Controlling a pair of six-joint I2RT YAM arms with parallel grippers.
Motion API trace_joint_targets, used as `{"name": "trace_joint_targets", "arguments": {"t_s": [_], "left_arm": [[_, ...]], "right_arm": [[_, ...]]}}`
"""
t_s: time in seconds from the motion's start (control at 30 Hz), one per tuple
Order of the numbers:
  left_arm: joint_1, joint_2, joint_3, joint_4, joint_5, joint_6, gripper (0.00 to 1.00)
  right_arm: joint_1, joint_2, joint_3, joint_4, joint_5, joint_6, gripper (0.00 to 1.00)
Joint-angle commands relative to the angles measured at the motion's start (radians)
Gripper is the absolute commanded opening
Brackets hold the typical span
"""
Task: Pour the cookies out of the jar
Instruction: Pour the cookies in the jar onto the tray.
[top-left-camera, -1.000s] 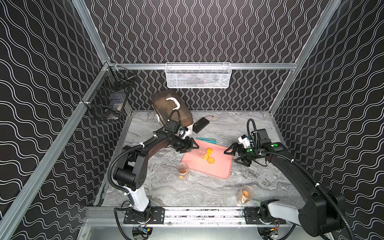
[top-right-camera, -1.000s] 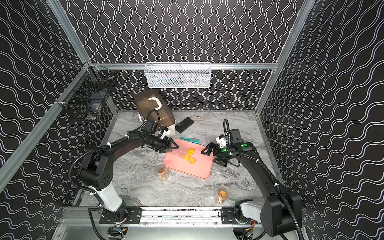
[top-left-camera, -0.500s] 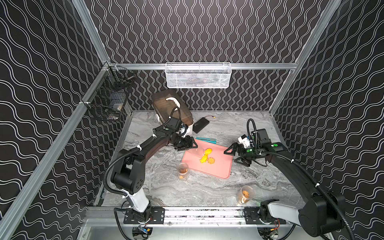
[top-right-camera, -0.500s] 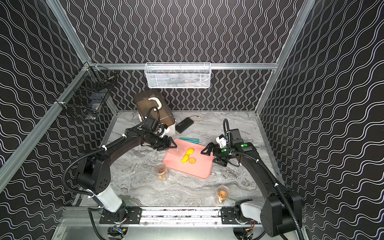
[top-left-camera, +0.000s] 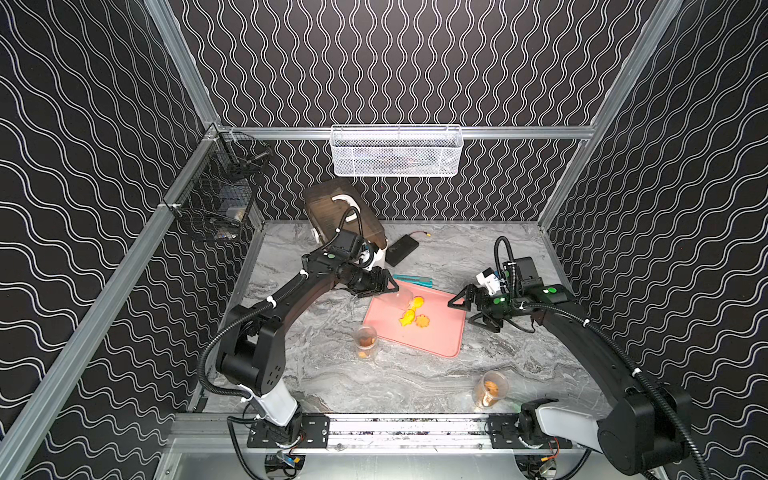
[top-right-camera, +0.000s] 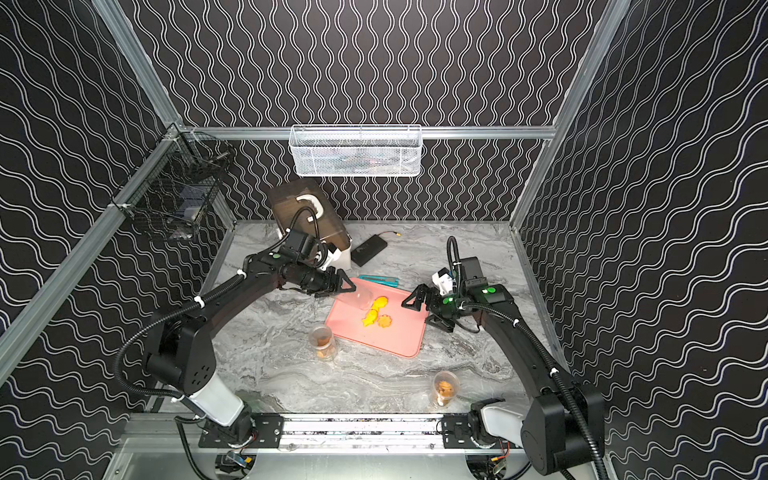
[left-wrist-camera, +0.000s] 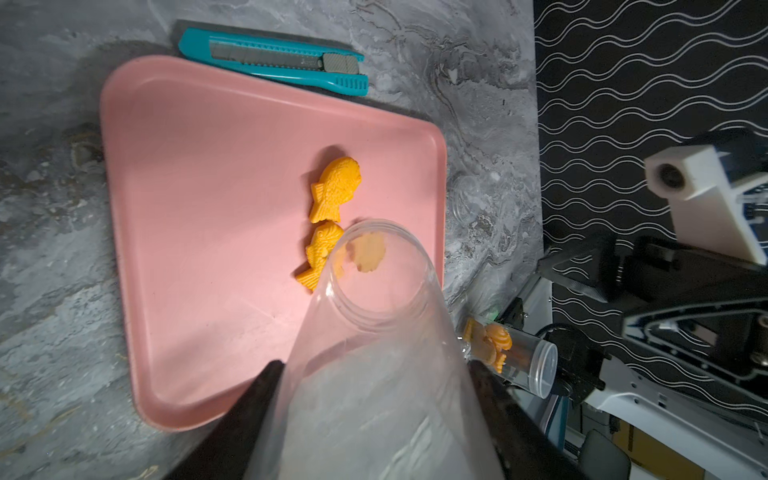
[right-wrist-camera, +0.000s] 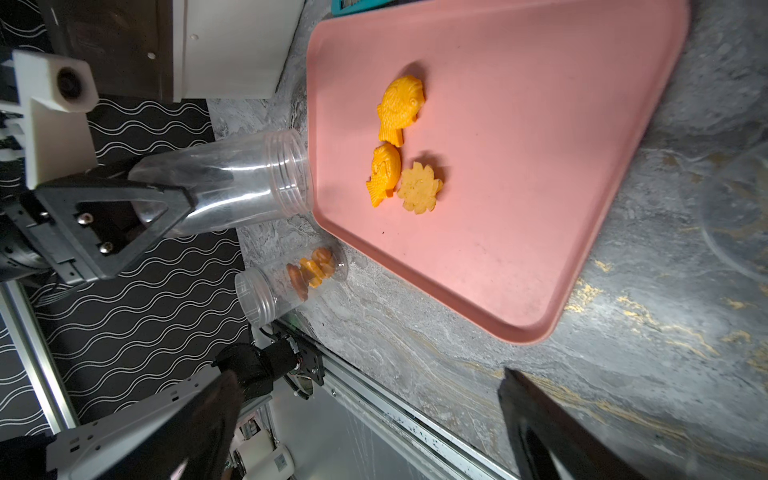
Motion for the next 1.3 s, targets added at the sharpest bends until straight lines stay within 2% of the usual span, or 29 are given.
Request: {"name": "trace_joint_targets", "arguments": {"t_s": [0.0, 0.27, 0.6, 0.9, 1.27], "left_arm": [[0.000, -0.028, 0.007, -0.002, 0.035, -0.010, 0.37], [0.036, -0.114, -0.013, 0.048, 0.106, -0.086, 0.37], [0.095, -0.247, -0.125, 0.188, 0.241, -0.229, 0.37], [0.120, -0.313, -0.173, 0.306, 0.319, -0.348, 0.38], [0.121, -0.355, -0.231, 0.480, 0.363, -0.498, 0.38]], "right_arm": [[0.001, -0.002, 0.011, -0.005, 0.000, -0.003, 1.00], [0.002, -0.009, 0.031, -0.033, 0.004, -0.018, 1.00], [0.000, -0.024, 0.091, -0.069, -0.012, -0.015, 1.00], [0.000, -0.040, 0.198, -0.091, -0.065, 0.014, 1.00], [0.000, -0.048, 0.244, -0.050, -0.160, 0.074, 1.00]]}}
